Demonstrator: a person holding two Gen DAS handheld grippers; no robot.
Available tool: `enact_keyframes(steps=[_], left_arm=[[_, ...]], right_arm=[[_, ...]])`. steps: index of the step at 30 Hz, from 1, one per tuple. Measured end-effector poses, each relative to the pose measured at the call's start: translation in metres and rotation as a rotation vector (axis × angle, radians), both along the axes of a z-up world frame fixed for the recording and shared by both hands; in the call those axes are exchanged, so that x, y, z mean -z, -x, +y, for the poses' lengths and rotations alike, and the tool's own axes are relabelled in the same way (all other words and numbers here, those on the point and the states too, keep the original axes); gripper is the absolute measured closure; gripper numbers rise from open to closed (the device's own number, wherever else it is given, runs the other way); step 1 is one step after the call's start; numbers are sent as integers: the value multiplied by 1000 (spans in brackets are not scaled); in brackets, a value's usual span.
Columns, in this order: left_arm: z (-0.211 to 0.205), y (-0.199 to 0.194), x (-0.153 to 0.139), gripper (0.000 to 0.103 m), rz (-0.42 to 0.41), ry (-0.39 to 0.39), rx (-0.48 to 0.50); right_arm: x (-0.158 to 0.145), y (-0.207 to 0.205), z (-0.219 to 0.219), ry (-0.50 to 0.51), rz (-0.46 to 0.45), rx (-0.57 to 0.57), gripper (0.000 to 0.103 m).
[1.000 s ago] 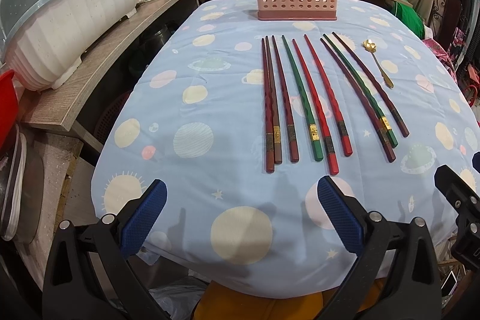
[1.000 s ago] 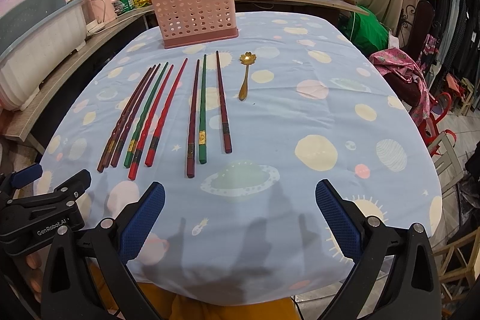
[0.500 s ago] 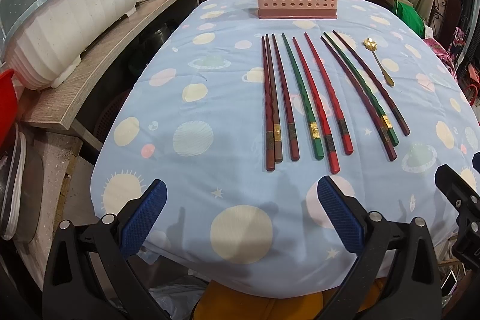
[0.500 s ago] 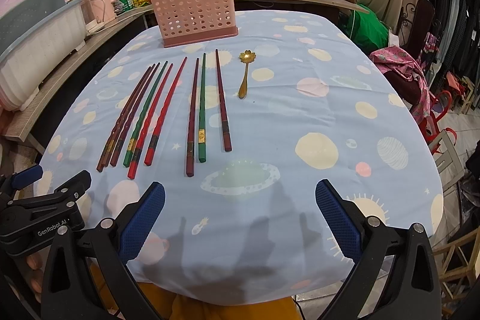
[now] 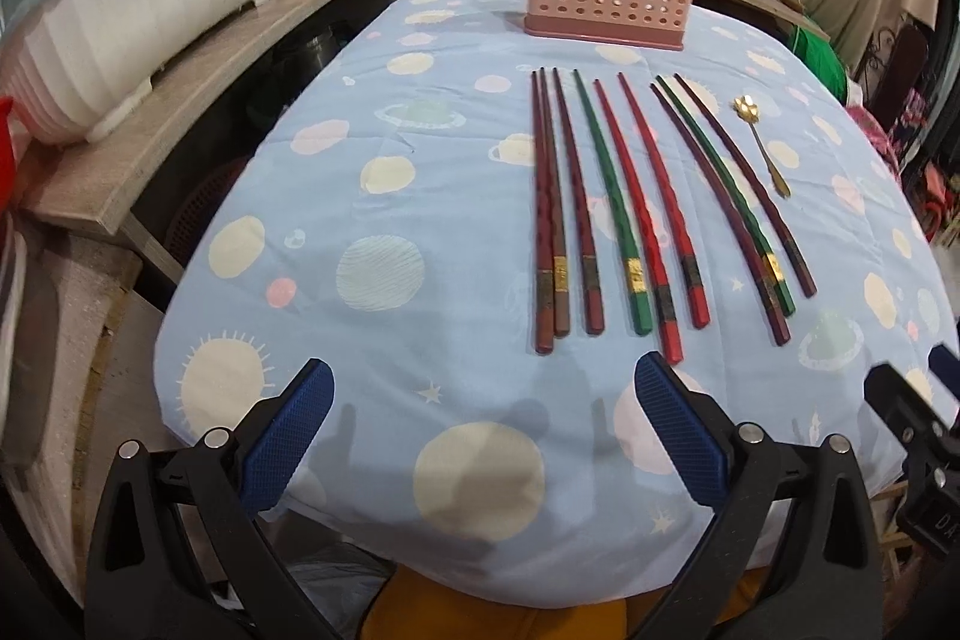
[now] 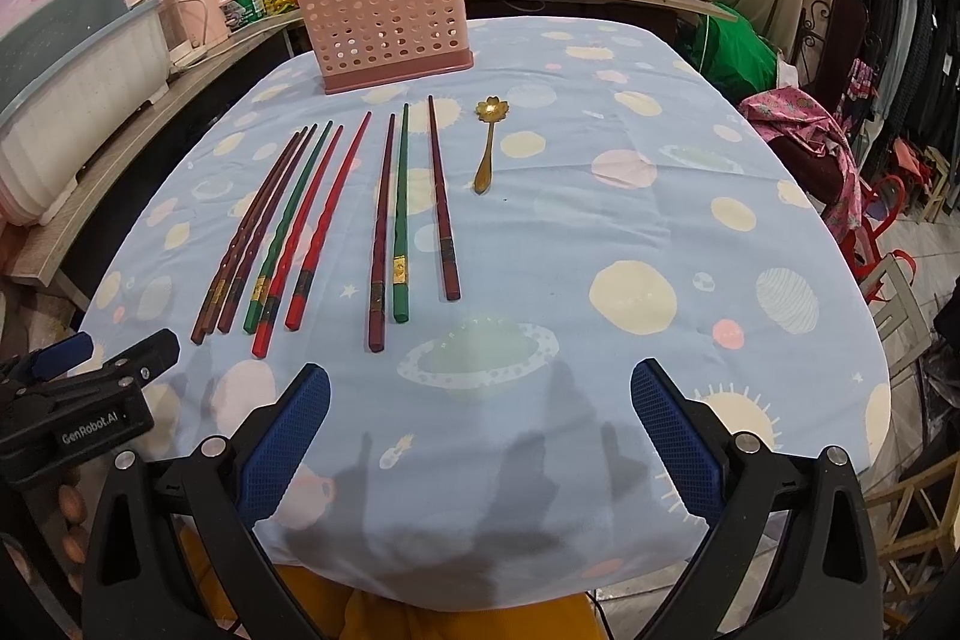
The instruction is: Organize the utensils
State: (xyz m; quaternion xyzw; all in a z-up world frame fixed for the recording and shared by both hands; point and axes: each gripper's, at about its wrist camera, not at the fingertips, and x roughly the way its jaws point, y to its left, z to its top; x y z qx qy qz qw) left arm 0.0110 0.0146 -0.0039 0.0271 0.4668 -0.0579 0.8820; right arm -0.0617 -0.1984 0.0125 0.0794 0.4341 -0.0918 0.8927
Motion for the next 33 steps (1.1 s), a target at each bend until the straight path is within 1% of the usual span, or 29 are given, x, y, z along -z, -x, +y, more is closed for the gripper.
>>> enact_keyframes(steps=[2,7,11,17,25,27,30,32,33], left_arm=[[9,-9,2,7,12,31,-26],[14,-29,9,8,16,41,-50],[8,-40,17,13,23,27,-34],[5,-49,26,13,28,7,-31],[10,-53,27,12,22,-4,-31],[13,-54,27,14,26,6,-28],[12,-54,27,18,42,21,-13],[7,-55,30,23,43,2,1],[4,-54,31,24,33,-14,4]], right_arm=[[2,-2,-1,-6,3,4,7],[6,-7,-6,-17,8,8,7],[8,-11,-6,-20,13,8,7],[12,-16,-11,-26,23,11,7],[14,-23,-11,-22,30,5,7],[14,-26,-12,-22,28,6,7],[14,-28,-13,-23,25,10,7],[14,-31,-14,-23,25,9,7],[14,-31,-14,-23,25,8,7]])
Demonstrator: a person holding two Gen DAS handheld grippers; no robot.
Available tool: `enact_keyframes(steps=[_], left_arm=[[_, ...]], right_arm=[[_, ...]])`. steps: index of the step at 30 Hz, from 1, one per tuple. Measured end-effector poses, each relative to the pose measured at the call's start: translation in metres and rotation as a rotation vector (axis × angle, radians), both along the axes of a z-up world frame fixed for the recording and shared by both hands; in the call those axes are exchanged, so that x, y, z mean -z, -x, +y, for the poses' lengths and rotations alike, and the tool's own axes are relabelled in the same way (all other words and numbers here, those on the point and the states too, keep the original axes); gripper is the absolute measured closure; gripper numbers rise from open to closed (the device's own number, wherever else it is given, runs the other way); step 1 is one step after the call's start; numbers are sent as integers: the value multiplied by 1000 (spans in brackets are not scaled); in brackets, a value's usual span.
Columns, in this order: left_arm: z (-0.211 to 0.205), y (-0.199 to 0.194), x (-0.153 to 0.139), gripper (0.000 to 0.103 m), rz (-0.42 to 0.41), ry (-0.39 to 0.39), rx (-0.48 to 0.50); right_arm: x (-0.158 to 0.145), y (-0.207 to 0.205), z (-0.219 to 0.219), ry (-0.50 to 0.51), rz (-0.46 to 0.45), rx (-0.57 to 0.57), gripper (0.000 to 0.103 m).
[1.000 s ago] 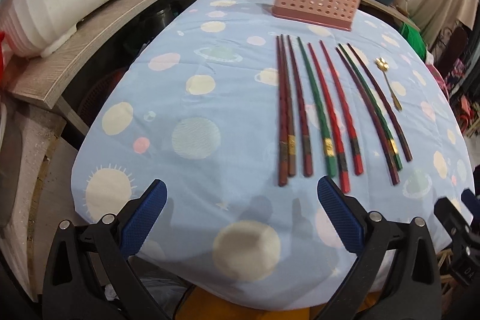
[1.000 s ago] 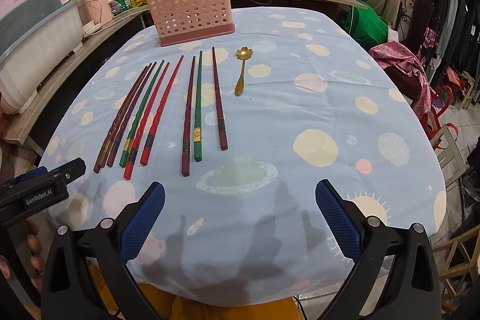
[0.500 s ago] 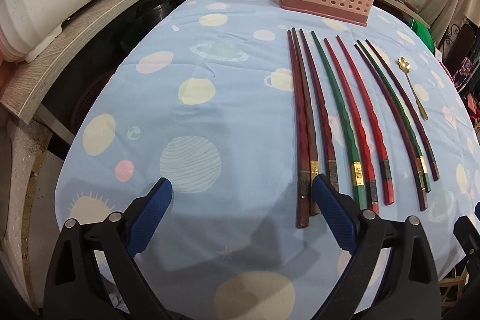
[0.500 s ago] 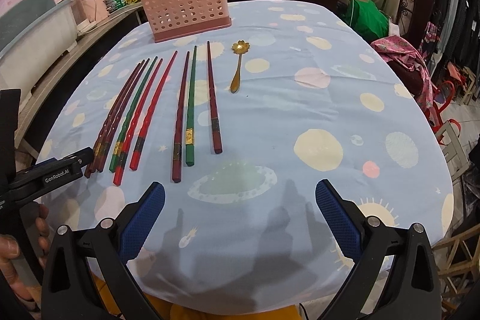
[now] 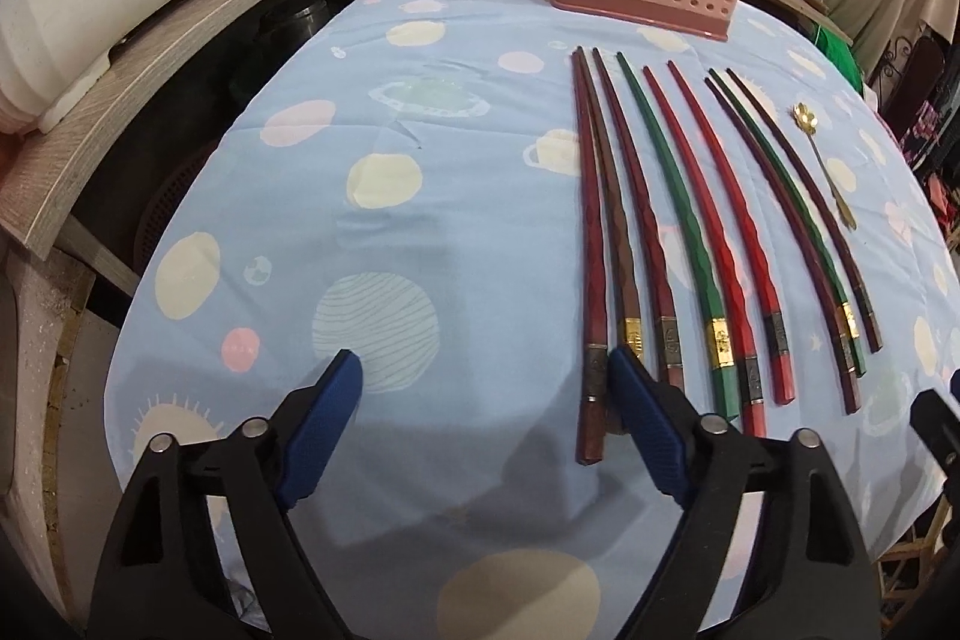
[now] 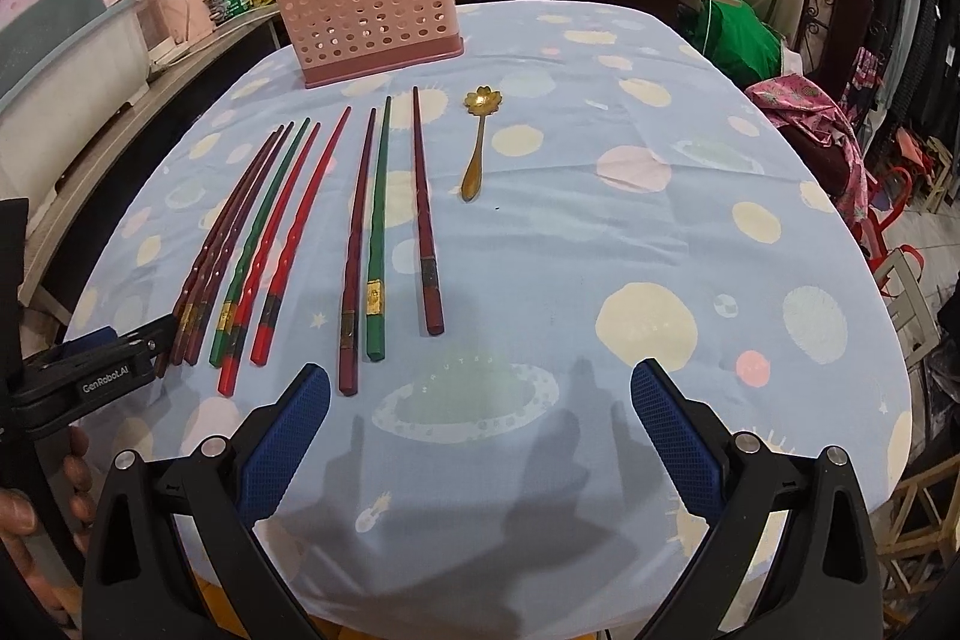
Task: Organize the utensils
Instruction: 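Lower the left gripper and close it on a dark red chopstick, then close the right gripper on the gold spoon handle while the left gripper holds the chopstick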
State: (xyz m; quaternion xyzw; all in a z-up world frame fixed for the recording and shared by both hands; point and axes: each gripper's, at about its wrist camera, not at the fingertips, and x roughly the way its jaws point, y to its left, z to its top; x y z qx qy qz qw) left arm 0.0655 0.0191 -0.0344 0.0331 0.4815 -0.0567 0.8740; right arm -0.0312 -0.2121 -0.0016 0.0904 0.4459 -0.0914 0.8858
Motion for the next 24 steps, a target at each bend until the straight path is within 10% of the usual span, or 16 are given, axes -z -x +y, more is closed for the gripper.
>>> enact_keyframes(steps=[11,24], left_arm=[[5,-6,-8,90,7,43,15],[-2,-10,-7,95,18,53,37]], right_arm=[[4,-16,-13,-40,-1,-4,19],[19,-55,-10,-99,28,-72,68]])
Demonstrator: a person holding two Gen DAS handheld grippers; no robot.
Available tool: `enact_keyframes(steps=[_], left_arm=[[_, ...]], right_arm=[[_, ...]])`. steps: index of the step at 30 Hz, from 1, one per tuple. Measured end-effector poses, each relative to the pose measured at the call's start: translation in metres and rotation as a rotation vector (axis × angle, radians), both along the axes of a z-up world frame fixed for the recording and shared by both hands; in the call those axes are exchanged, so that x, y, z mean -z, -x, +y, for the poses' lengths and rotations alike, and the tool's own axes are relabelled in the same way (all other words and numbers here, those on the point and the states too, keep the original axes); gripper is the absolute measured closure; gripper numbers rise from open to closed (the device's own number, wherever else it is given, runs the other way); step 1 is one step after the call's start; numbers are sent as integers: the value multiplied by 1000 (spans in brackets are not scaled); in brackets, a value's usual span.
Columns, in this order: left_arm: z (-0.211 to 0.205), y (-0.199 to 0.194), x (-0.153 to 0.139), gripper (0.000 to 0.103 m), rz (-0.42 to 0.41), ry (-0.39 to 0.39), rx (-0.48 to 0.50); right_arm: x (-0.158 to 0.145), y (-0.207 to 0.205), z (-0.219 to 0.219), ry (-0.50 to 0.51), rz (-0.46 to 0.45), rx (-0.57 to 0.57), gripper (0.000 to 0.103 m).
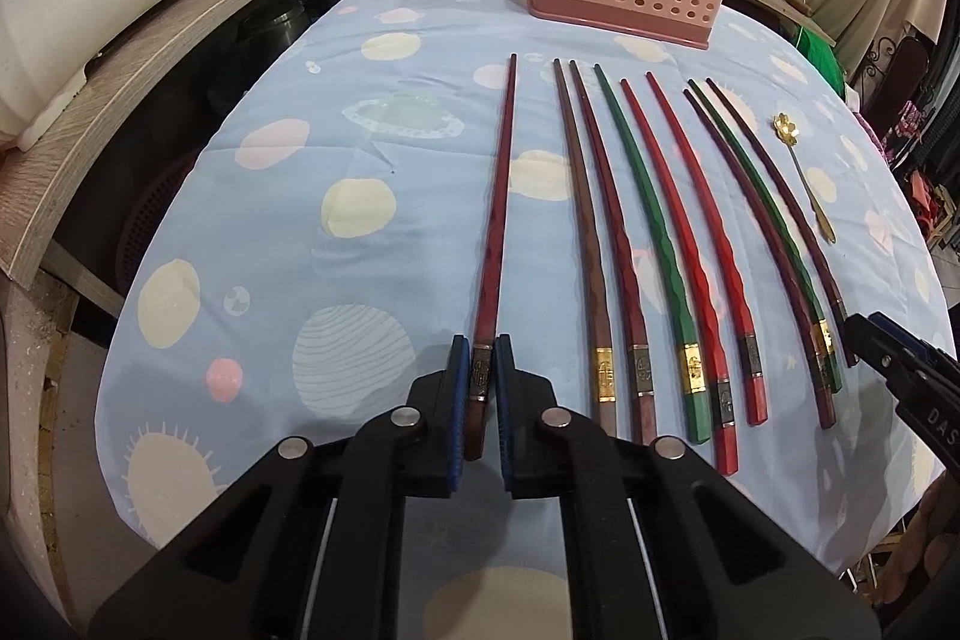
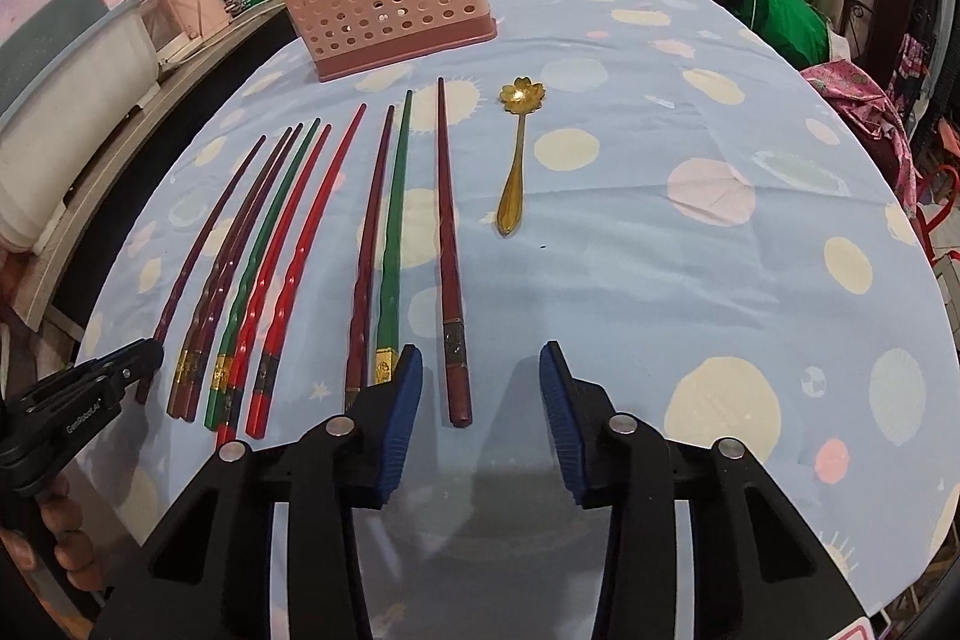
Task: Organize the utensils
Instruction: 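Close the right gripper on the gold spoon handle while the left gripper holds the chopstick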
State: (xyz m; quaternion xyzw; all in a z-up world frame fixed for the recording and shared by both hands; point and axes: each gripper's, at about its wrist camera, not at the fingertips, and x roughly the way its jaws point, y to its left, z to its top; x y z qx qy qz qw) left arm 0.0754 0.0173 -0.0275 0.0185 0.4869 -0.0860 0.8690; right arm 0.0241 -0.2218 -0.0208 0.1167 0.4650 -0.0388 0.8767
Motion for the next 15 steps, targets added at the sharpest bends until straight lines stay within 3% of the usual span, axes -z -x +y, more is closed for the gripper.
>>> enact_keyframes(steps=[10,15], left_arm=[[0,1,1,95,-7,-1,-1],[0,1,1,95,-10,0,0]], right_arm=[[-13,-34,-26,7,-56,61,69],[-2,-59,-30,16,-31,56,69]])
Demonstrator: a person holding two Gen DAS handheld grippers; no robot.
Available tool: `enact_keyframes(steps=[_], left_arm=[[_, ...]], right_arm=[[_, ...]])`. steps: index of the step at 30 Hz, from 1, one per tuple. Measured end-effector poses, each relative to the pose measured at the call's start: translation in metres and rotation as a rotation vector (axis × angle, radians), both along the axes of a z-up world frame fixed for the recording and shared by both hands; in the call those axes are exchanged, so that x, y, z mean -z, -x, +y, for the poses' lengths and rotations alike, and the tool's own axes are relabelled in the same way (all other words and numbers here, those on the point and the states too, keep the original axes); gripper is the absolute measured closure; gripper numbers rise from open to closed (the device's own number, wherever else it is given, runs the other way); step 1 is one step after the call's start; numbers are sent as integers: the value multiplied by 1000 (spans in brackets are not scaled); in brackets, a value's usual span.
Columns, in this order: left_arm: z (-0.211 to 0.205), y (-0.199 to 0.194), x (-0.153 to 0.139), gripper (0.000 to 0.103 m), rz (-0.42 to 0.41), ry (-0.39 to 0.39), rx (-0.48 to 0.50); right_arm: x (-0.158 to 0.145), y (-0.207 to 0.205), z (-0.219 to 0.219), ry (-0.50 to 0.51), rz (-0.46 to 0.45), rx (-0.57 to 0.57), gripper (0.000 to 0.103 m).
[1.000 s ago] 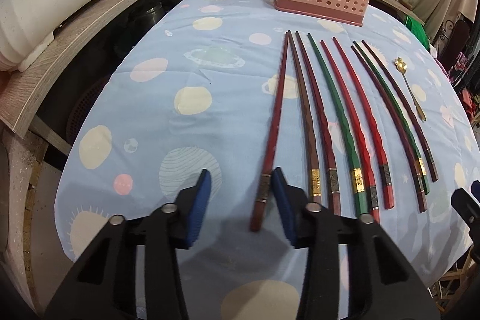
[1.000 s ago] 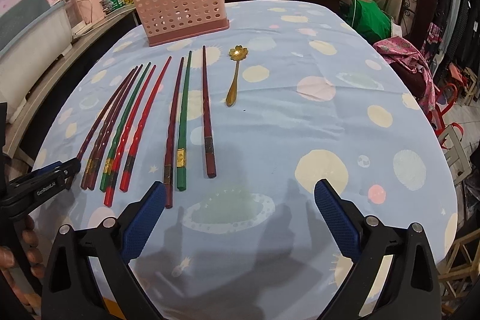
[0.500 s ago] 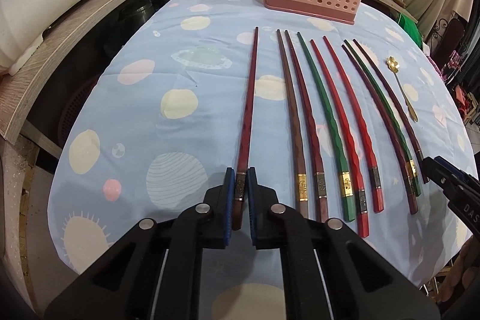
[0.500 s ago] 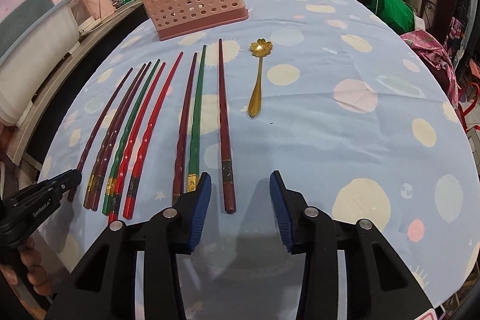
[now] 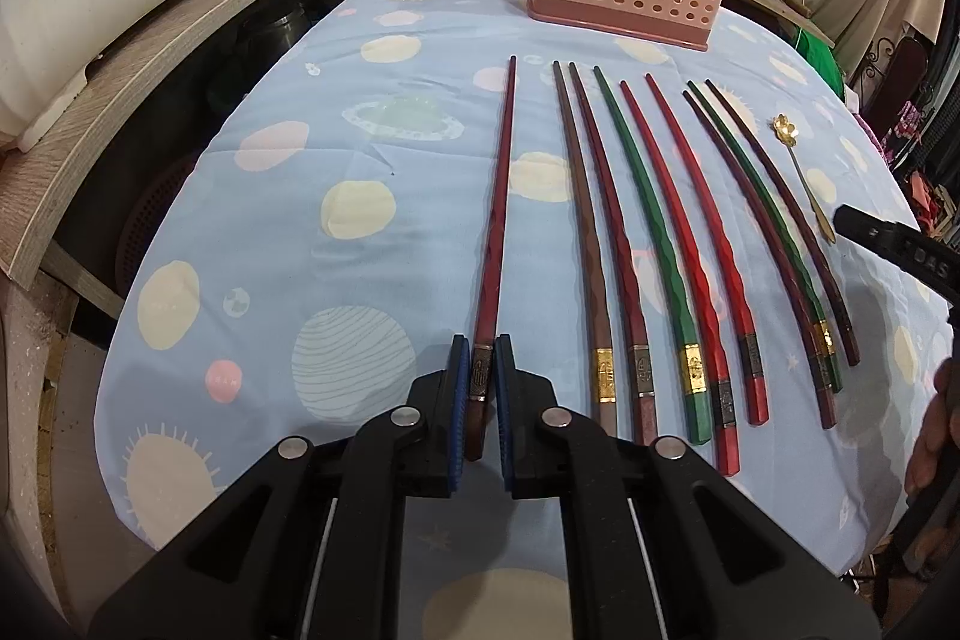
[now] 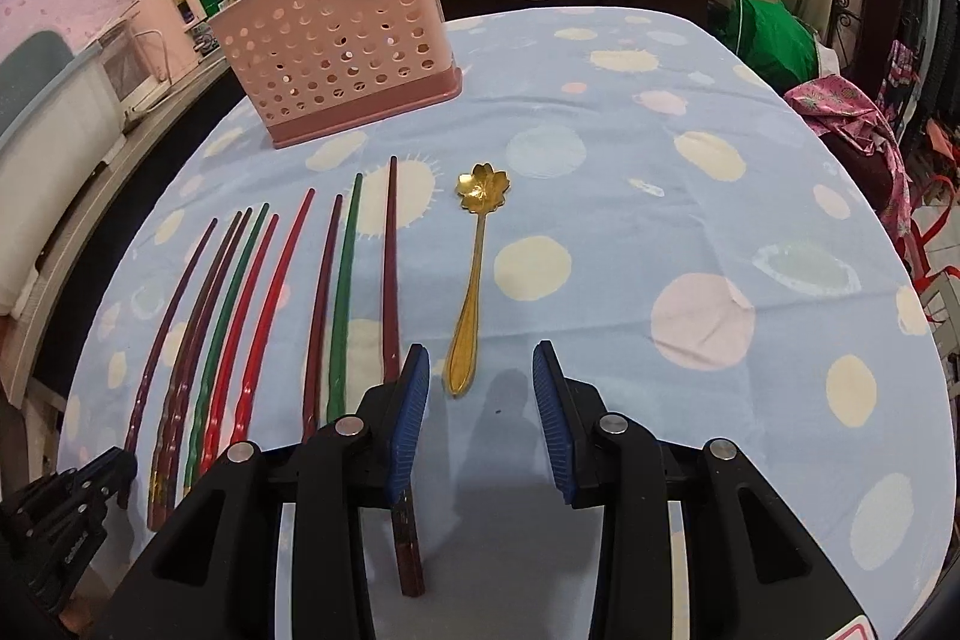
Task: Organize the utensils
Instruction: 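Close the right gripper on the gold spoon handle while the left gripper holds the chopstick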
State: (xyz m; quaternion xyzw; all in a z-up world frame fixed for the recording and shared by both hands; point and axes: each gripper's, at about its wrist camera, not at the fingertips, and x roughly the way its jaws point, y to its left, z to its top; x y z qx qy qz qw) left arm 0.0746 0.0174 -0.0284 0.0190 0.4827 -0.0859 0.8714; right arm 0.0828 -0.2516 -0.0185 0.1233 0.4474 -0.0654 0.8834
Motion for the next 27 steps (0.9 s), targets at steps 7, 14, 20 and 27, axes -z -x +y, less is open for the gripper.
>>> enact_keyframes(steps=[7,14,20,27], left_arm=[[0,0,0,95,-1,-2,1],[0,-1,0,95,2,1,1],[2,3,-4,96,11,21,5],[4,15,-25,96,-32,40,15]], right_arm=[[7,-7,6,49,-3,-10,82],[7,3,-1,-4,-14,0,92],[-7,20,-5,-32,-56,22,92],[-29,42,-8,-53,-114,38,94]])
